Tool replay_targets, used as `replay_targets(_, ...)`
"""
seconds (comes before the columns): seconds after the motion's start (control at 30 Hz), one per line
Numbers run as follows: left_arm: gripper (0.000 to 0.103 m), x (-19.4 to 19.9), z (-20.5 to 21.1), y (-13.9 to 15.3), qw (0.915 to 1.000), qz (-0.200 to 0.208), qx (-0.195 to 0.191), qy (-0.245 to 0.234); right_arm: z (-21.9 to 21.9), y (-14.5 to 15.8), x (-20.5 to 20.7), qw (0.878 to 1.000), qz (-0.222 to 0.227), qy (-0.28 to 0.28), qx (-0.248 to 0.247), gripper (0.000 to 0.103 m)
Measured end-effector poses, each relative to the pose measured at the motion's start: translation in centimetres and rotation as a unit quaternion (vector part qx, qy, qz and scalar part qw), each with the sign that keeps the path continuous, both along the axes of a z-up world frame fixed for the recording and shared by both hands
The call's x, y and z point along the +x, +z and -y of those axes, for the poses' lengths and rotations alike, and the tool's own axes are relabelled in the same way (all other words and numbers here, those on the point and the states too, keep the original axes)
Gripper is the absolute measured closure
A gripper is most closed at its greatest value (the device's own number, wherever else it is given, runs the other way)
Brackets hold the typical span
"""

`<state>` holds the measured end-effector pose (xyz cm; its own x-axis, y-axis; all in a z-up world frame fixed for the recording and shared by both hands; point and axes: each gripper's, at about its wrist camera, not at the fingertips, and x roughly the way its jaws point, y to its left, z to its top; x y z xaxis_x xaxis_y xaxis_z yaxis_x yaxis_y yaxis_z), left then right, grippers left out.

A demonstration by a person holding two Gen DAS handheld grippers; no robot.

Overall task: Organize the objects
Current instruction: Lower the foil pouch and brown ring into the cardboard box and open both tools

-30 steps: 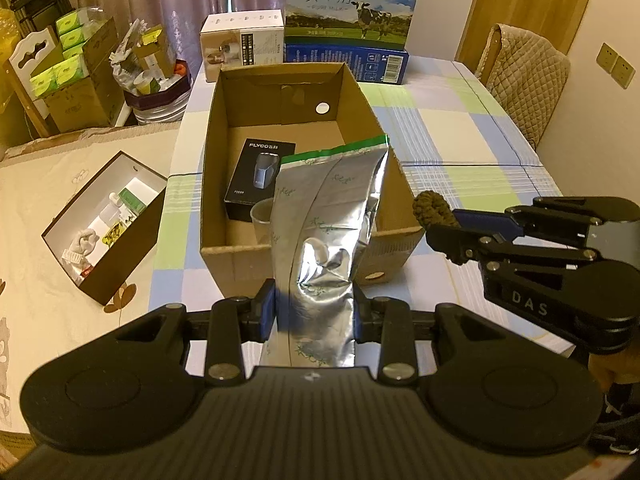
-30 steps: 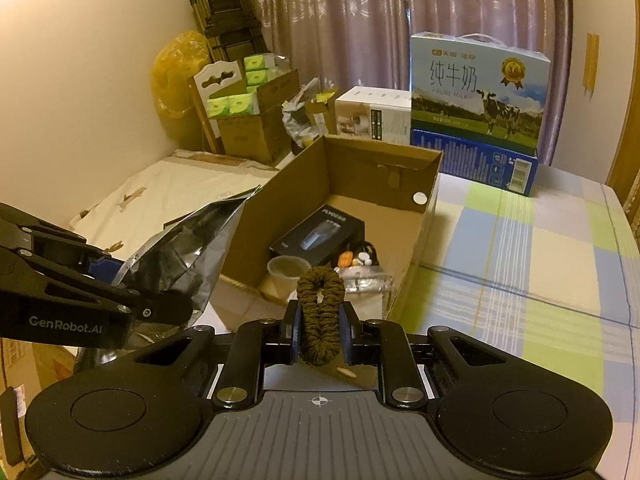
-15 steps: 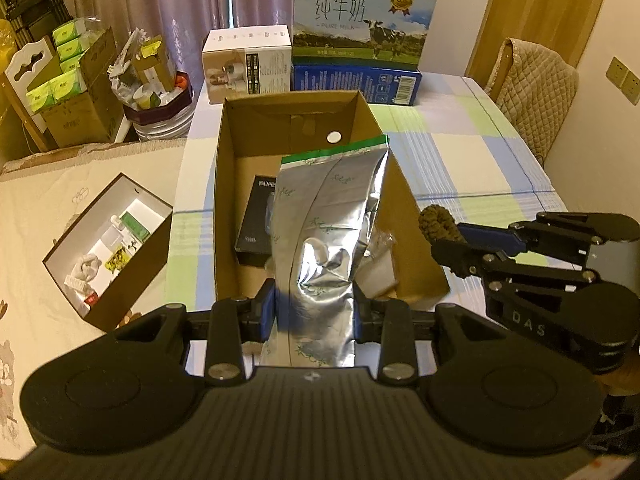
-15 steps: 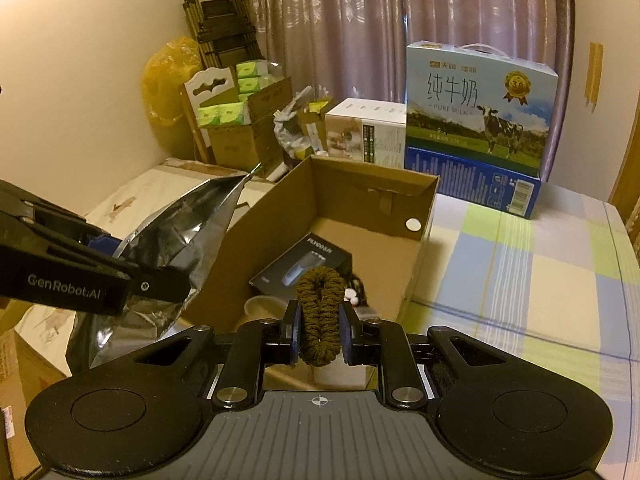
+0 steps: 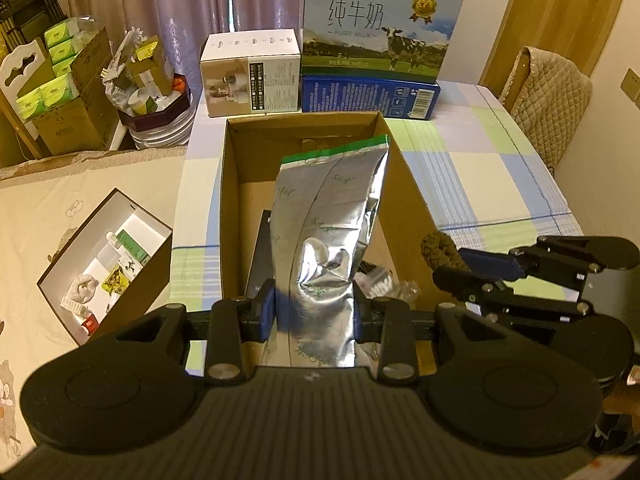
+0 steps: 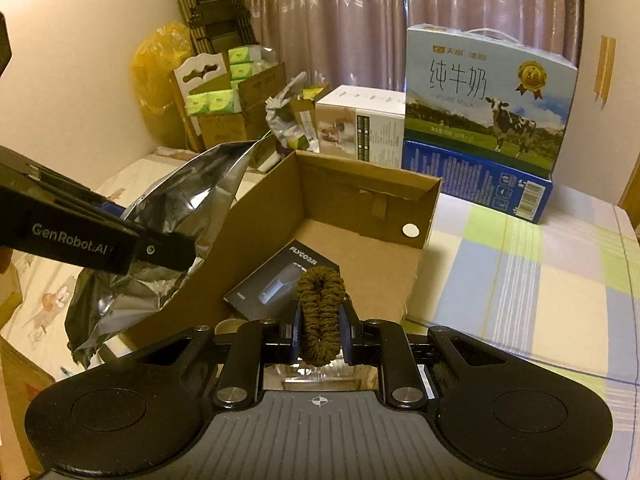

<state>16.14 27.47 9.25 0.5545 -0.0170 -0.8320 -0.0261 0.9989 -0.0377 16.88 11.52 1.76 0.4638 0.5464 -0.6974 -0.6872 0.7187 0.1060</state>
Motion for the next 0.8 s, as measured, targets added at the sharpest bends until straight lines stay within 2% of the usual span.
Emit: replay_targets(0.8,0.071,8.2,-2.1,-3.1,0.9998,-0.020,0.005,0.005,-1.5,-1.8,6.0,1.000,-0.012,-0.013,-0.001,0.087)
